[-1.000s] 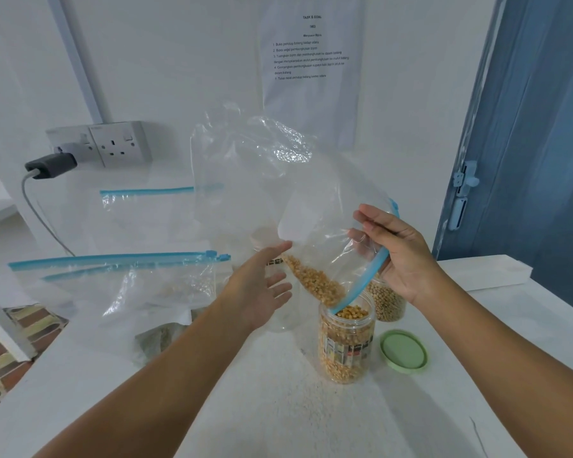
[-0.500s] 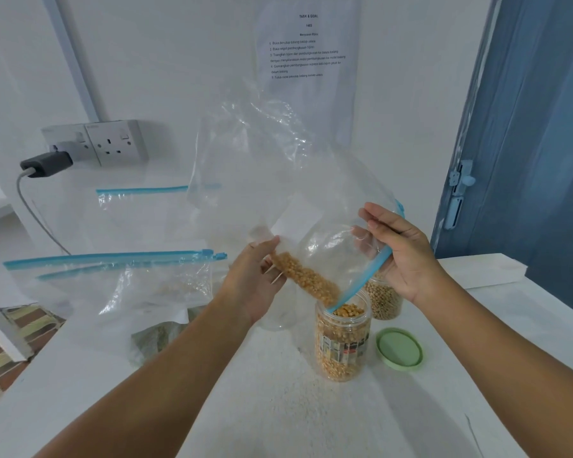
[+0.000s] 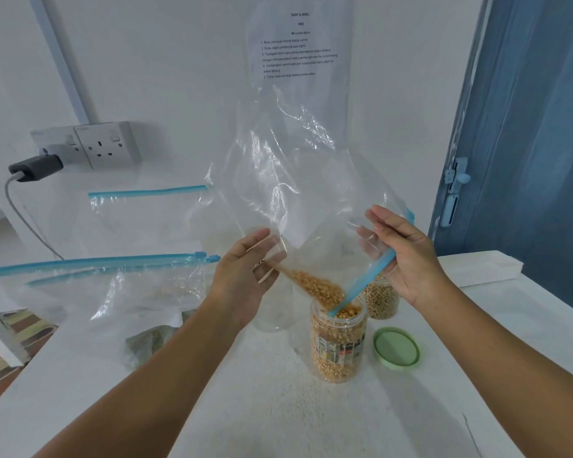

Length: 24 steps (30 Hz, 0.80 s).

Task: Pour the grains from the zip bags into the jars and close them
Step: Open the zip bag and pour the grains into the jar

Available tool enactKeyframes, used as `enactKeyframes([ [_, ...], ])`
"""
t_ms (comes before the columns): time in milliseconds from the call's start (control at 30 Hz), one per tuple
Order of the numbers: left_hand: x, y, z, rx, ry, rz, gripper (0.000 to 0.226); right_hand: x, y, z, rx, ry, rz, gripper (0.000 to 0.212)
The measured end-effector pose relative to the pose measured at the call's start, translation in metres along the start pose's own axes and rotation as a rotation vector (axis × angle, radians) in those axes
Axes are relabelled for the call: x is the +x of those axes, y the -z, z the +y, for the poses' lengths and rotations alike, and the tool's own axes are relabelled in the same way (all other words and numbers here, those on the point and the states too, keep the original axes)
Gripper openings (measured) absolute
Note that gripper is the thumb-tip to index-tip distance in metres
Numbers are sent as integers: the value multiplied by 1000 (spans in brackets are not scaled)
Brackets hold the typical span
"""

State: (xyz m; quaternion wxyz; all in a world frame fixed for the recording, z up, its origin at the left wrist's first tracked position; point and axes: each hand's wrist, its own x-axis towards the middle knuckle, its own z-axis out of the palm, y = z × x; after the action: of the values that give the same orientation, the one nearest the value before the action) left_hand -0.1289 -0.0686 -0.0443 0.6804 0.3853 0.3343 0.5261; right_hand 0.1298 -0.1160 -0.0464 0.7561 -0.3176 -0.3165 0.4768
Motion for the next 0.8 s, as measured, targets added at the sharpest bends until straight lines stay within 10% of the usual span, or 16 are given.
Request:
enactKeyframes([
  [800,-10,-9,-8,-2,-89,-30,23,-24,6,17,-119,-39,-41,39],
])
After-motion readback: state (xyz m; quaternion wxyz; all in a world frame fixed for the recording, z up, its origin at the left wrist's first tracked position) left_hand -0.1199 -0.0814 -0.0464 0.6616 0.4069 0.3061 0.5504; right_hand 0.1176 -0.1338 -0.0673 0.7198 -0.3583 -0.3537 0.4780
